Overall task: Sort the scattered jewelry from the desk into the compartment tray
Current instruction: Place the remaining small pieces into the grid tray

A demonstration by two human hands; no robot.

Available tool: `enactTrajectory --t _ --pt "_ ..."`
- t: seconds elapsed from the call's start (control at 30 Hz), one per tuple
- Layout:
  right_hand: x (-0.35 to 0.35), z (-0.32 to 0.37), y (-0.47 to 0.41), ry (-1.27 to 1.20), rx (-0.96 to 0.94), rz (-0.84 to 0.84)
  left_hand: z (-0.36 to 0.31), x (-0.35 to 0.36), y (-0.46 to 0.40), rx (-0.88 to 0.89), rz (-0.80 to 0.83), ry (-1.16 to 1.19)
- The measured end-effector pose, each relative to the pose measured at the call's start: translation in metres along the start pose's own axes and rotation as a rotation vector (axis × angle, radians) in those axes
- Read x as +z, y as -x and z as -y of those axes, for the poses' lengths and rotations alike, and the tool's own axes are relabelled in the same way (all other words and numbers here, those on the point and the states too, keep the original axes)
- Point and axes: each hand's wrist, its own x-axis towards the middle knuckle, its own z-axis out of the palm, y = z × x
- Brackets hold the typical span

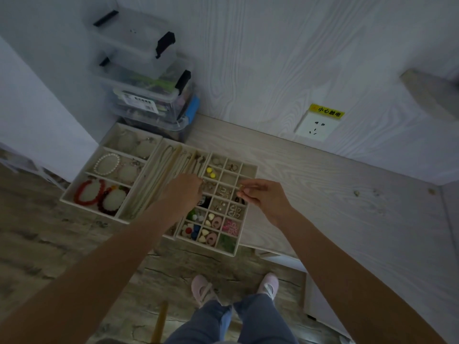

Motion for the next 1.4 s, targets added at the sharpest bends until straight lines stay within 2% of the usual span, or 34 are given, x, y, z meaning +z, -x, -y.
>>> enactTrajectory --t 0.2,0.5,0.93,1.23,1.4 --pt "0.002 0.007 -0.006 0.076 -0.018 -0.062 -0.001 -0.008 -0.01 0.056 -0.03 -0.004" --pt "0.026 0.031 -0.045 0.659 -0.204 -0.299 0.003 -0.016 -0.021 0.074 0.085 -0.025" --pt "0.07 0.025 -0.085 1.314 -0.38 -0.227 0.007 -0.018 -0.029 0.113 0.118 -0.062" --pt "0.079 0.016 -0.091 1.395 -0.431 -0.207 0.007 -0.017 -0.029 0.115 0.115 -0.07" --pt "0.071 0.023 -0.088 1.217 -0.389 -0.219 0.005 -0.017 -0.029 0.093 0.094 -0.068"
